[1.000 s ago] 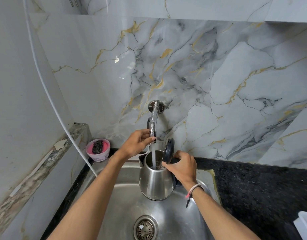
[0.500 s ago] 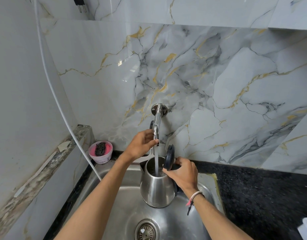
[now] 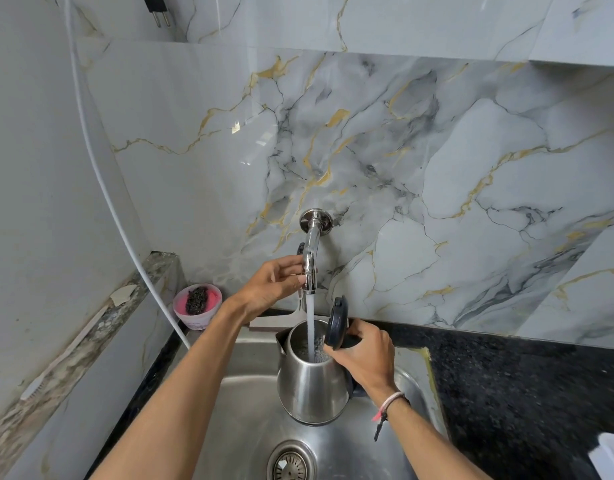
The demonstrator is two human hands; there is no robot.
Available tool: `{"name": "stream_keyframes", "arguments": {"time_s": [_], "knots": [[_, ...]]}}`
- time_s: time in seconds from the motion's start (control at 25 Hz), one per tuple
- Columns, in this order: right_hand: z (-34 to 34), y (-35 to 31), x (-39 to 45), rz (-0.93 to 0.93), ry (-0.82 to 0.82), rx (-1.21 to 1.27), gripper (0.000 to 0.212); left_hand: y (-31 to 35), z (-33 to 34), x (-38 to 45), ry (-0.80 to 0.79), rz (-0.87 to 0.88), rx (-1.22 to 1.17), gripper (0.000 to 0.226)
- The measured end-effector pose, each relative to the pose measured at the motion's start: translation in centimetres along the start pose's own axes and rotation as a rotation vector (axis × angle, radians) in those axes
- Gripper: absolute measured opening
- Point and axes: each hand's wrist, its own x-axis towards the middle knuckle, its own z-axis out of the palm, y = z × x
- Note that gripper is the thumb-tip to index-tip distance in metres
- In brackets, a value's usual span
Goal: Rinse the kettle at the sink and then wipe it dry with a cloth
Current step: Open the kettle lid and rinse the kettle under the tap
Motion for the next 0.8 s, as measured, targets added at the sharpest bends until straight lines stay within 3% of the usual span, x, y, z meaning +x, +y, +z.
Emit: {"name": "stream_keyframes", "arguments": {"time_s": [0.24,0.4,0.52,0.64,0.8], "knots": [[0.0,0.1,-0.4,0.002,-0.008,0.007,0.042,0.4,0.0,0.3,0.038,0.040,0.112,0.037],[-0.6,0.1,-0.7,0.002,-0.010,0.011,0.045,0.6,3.6,0.5,0.446,0.104,0.427,0.032],[-2.0,0.7,-1.4,0.005,-0.001,0.025,0.045,0.4,6.1,-1.2,0.595,0.175,0.677,0.032],[-4.2,2.1,-2.3,0.017,0.037,0.024,0.042,-1.5,8.3,-4.8,0.512,0.226,0.844,0.049],[-8.7,5.6,-3.8,0.051,0.080,0.005,0.044,-5.7,12.5,-9.5,0.169,0.097,0.999,0.099]]}}
